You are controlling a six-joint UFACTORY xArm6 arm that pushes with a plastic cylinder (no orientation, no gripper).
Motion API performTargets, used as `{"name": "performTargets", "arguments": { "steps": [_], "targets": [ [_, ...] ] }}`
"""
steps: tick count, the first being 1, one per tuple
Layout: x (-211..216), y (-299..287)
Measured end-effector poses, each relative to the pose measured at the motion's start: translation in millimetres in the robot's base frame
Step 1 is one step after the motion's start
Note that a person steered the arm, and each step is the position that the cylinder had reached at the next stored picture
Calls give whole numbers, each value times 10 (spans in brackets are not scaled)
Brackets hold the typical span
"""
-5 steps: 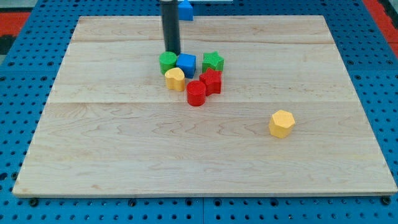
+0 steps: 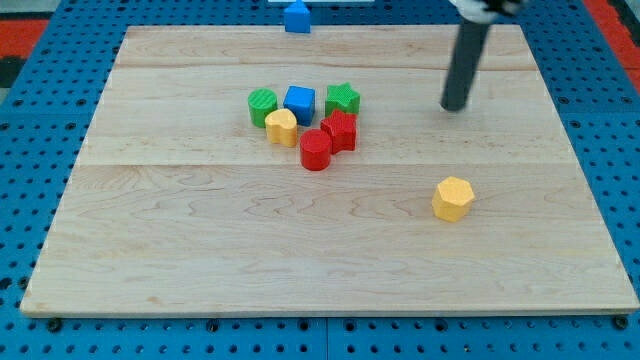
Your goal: Move the yellow hexagon closer to yellow heart
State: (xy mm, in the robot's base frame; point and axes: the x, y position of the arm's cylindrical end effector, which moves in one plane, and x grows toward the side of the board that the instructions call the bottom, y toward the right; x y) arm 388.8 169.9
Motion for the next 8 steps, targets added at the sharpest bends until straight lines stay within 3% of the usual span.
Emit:
{"name": "performTargets", "arguments": {
  "steps": [1, 2, 4, 5, 6, 8],
  "targets": [
    [793, -106],
    [1095, -653],
    [1461, -168],
    [1778, -622],
    [1817, -1451],
    [2272, -1833]
  ]
}}
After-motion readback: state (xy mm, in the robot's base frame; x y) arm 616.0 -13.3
